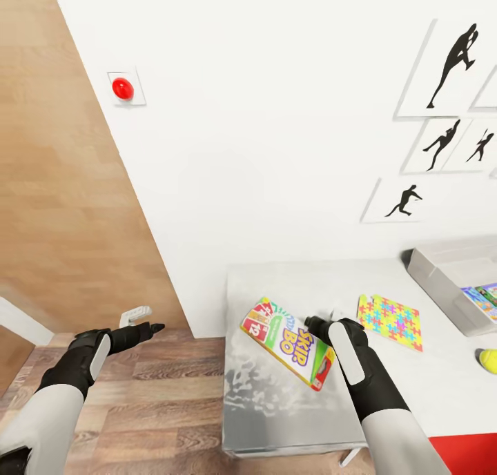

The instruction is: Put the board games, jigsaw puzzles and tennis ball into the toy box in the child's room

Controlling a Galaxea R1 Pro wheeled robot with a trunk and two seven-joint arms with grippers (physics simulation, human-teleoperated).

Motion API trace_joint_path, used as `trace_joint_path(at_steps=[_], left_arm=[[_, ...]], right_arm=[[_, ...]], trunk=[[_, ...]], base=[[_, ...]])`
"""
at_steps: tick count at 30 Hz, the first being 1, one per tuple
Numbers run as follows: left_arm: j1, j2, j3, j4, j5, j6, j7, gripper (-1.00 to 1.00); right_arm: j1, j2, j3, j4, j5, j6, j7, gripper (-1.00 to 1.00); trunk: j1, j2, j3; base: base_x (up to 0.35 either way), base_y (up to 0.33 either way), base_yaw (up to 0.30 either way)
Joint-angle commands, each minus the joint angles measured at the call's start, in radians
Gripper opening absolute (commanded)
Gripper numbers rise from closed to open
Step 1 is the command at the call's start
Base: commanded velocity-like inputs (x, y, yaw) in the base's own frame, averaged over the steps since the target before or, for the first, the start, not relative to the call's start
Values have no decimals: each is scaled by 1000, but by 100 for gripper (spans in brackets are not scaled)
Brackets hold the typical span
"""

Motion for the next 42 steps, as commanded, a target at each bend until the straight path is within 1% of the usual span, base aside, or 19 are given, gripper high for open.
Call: trace_joint_path(at_steps=[1,8,17,42], left_arm=[[-1,-1,5,-1,-3,7,-6,100],[-1,-1,5,-1,-3,7,-6,100],[-1,-1,6,-1,-3,7,-6,100],[-1,-2,6,-1,-3,7,-6,100]], right_arm=[[-1,1,-1,-1,-10,2,-9,100],[-1,1,-1,-1,-10,2,-9,100],[-1,2,-1,-1,-10,1,-9,100],[-1,1,-2,-1,-10,2,-9,100]], trunk=[[1,-2,-2],[1,-2,-2],[1,-2,-2],[1,-2,-8]], base=[[-21,8,0],[-105,84,0],[-12,123,0],[0,3,0]])
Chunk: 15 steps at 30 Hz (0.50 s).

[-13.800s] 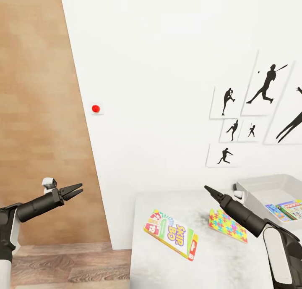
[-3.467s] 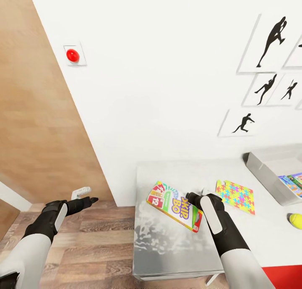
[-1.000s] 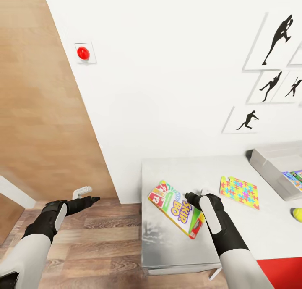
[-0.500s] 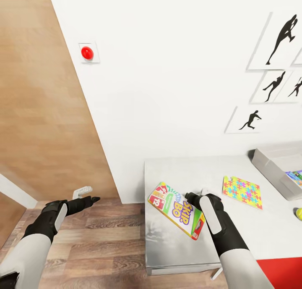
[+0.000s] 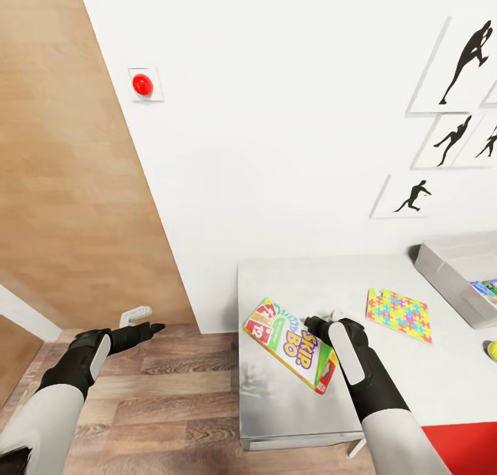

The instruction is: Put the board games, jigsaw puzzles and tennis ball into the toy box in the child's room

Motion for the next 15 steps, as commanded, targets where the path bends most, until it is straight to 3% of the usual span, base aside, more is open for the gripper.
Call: trace_joint_path(at_steps=[1,15], left_arm=[[-1,0,5,-1,-2,7,-6,100],[-1,-1,4,-1,-2,7,-6,100]], right_arm=[[-1,1,-1,-1,-11,2,-9,100],[-1,1,-2,-1,-11,1,-9,100]], trunk=[[1,-2,-2],[1,-2,-11]], base=[[0,0,0],[0,0,0]])
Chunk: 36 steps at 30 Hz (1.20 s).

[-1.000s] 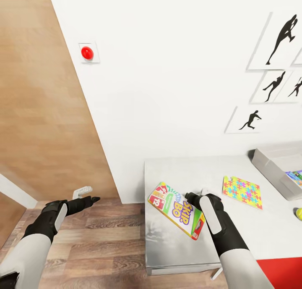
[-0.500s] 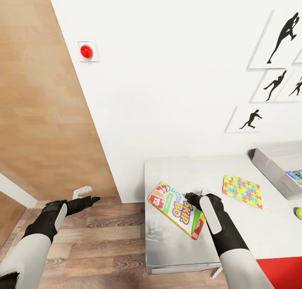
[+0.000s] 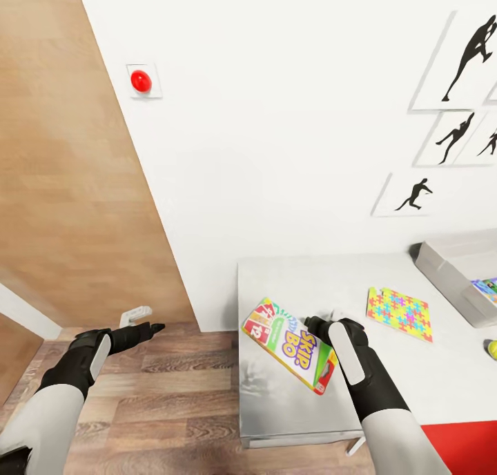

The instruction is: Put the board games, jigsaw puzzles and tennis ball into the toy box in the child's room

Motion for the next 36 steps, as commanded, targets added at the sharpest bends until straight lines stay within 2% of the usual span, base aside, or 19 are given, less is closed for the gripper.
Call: trace_joint_path(at_steps=[1,36], left_arm=[[-1,-1,5,-1,-3,7,-6,100],[-1,1,4,-1,-3,7,-6,100]], right_arm=[[-1,1,-1,-1,-11,2,-9,100],[-1,1,-2,-1,-11,1,-7,100]], trunk=[[1,-2,-2],[1,-2,-2]], base=[[0,0,0],[-58,82,0]])
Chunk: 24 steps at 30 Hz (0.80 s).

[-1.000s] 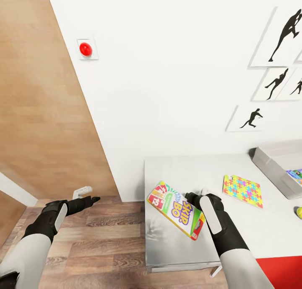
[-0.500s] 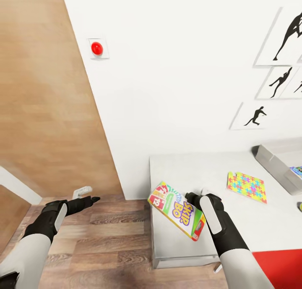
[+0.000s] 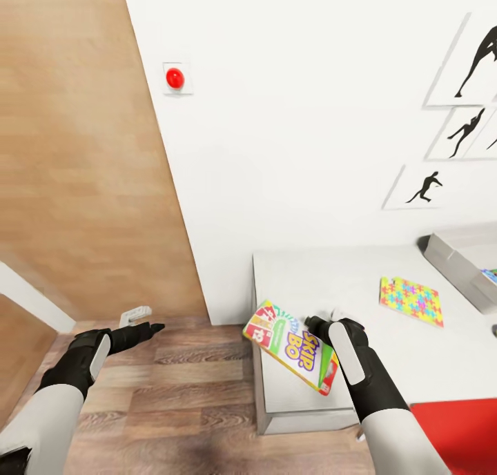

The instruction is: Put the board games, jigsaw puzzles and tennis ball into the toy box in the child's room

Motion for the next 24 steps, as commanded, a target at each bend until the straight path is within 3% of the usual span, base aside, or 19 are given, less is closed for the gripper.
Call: trace_joint_path(at_steps=[1,24], left_arm=[[-1,-1,5,-1,-3,7,-6,100],[-1,-2,4,-1,-2,7,-6,100]], right_arm=[[-1,1,-1,-1,-11,2,-9,100],[-1,0,-1,-1,-11,2,-9,100]], trunk=[[0,-2,-2],[0,-2,-2]], base=[[-147,157,0],[-31,28,0]])
